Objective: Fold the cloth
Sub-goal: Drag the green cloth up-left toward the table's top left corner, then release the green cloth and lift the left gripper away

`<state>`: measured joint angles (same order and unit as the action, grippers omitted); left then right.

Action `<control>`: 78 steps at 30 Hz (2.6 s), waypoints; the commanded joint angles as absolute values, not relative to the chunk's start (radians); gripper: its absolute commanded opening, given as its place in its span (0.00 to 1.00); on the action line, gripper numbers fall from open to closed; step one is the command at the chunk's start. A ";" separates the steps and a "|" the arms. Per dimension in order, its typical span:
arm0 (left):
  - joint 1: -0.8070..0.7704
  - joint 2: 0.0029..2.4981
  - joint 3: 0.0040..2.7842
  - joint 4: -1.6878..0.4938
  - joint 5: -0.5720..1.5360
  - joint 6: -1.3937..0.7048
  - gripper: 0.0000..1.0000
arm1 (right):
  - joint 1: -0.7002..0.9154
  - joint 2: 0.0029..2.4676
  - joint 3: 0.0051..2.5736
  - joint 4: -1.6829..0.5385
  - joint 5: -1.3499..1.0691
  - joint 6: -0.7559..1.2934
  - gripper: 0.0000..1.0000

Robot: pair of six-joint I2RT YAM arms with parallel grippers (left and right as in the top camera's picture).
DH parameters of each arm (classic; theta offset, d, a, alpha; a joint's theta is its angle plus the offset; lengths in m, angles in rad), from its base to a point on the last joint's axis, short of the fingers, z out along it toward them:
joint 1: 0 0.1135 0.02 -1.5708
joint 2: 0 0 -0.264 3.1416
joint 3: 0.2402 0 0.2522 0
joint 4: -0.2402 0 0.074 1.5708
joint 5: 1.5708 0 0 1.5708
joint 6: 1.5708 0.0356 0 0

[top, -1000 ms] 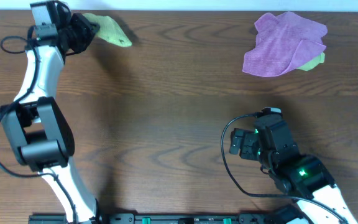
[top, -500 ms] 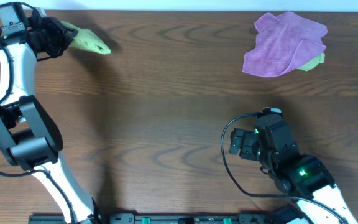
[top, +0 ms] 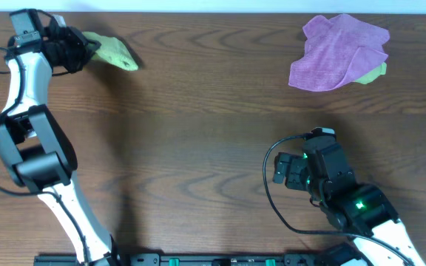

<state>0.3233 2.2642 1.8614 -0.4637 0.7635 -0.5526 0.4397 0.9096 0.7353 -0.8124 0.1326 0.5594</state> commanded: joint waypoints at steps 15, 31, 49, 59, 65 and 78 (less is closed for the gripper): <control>0.350 2.335 1.883 -0.501 0.725 -0.535 0.06 | 0.429 0.909 0.731 -0.812 0.154 0.572 0.99; 0.372 2.335 1.883 -0.716 0.699 -0.414 0.34 | 0.429 0.909 0.731 -0.812 0.154 0.572 0.99; 0.373 2.248 1.883 -0.826 0.610 -0.316 0.96 | 0.429 0.909 0.731 -0.812 0.154 0.572 0.99; 0.372 2.150 1.883 -0.925 0.591 -0.309 0.97 | 0.429 0.909 0.731 -0.812 0.154 0.572 0.99; 0.363 2.081 1.883 -0.939 0.591 -0.310 0.96 | 0.429 0.909 0.731 -0.812 0.154 0.572 0.99; 0.162 2.014 1.883 -0.993 0.486 -0.307 0.90 | 0.429 0.909 0.731 -0.812 0.154 0.572 0.99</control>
